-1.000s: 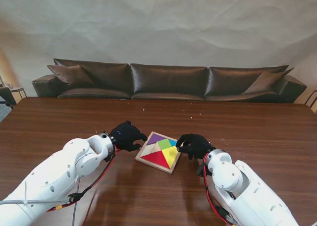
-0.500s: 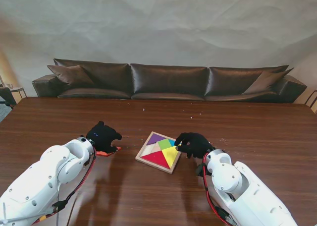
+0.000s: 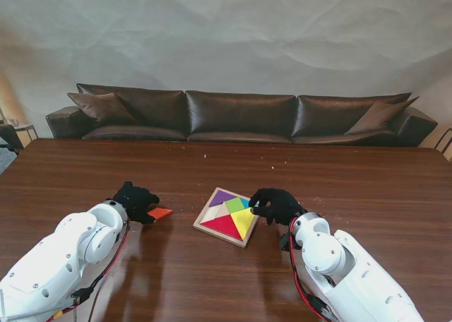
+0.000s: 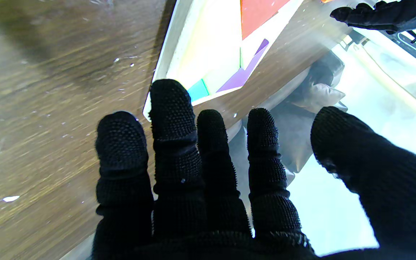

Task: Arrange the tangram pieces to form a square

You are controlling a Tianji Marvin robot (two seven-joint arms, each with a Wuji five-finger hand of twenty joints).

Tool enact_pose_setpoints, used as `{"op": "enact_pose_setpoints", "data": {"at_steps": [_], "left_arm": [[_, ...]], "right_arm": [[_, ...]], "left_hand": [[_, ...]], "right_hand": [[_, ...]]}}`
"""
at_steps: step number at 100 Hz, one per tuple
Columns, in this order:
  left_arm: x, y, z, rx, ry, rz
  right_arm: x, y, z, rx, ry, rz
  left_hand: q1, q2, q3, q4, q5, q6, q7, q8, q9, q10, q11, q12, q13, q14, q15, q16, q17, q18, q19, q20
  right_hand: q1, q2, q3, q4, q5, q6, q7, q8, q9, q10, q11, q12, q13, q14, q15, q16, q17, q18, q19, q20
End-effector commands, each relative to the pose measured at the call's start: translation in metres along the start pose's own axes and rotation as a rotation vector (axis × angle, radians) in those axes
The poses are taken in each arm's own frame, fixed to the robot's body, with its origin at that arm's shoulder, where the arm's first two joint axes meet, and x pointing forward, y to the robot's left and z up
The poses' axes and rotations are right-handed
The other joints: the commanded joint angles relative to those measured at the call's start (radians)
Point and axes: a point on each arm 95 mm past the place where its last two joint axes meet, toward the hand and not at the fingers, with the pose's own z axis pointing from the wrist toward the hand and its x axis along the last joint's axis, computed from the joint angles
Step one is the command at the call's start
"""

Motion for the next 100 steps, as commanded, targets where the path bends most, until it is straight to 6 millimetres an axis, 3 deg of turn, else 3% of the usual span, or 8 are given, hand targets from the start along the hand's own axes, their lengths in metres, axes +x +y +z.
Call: {"op": "enact_pose_setpoints", "data": {"at_steps": [1,13,38,73,100], "left_arm": [[0.000,0.003,0.001,-0.023,-0.009,-0.002],[0.001,0.004,0.004,-0.024,-0.031,0.005],[0.009,0.013,0.012,-0.045,-0.038,-0.022],[0.021,0.023,0.020,-0.060,-0.045,-0.033],[0.031,0.030,0.028,-0.058,-0.042,-0.042]], "right_arm": [[0.002,-0.005,-0.002,0.019,0.004,0.004],[0.002,-0.005,-0.002,0.019,0.003,0.007],[0.001,-0.005,-0.003,0.021,-0.001,0.012],[0.000,-0.005,-0.003,0.028,-0.003,0.020],[-0.001,-0.005,-0.002,0.029,-0.005,0.028]], "left_hand": [[-0.033,-0.012,-0.004,-0.001,-0.036,0.026,-0.023,-0.008,-0.038,0.020,-0.001,-0.004,-0.016,0.011,0.002,0.017,-0.021,-0.002,0.005,0.028],[-0.024,-0.009,-0.004,0.001,-0.066,0.047,-0.038,-0.019,-0.043,0.036,-0.002,-0.010,-0.007,0.021,0.011,0.024,-0.014,-0.002,0.011,0.038],[0.007,-0.035,0.033,0.005,-0.015,0.049,0.013,0.009,0.013,0.052,0.013,-0.017,0.039,0.037,0.024,0.027,0.022,0.014,0.032,0.051],[0.069,-0.079,0.116,0.007,0.040,0.014,0.170,0.221,0.108,0.042,0.074,0.044,0.111,0.044,0.096,0.059,0.082,0.026,0.122,0.071],[0.119,-0.139,0.174,0.007,0.068,-0.005,0.382,0.359,0.232,-0.013,0.161,0.138,0.179,0.044,0.135,0.069,0.139,0.043,0.170,0.060]], "right_hand": [[0.006,-0.014,-0.004,0.005,0.005,-0.006,0.006,-0.016,-0.023,0.015,-0.004,-0.015,-0.008,0.003,0.014,0.002,-0.199,-0.017,0.043,0.020],[0.006,-0.013,-0.004,0.006,0.005,-0.007,0.006,-0.016,-0.022,0.015,-0.004,-0.015,-0.008,0.004,0.014,0.002,-0.198,-0.016,0.043,0.020],[0.007,-0.009,-0.006,0.006,0.006,-0.005,0.006,-0.016,-0.022,0.014,-0.004,-0.015,-0.008,0.002,0.015,0.002,-0.198,-0.015,0.043,0.020],[0.007,-0.005,-0.008,0.007,0.010,-0.006,0.006,-0.015,-0.020,0.016,-0.004,-0.015,-0.008,0.007,0.015,0.003,-0.198,-0.014,0.044,0.021],[0.007,-0.003,-0.007,0.007,0.011,-0.003,0.005,-0.015,-0.021,0.016,-0.005,-0.015,-0.009,0.007,0.015,0.003,-0.200,-0.014,0.044,0.022]]}}
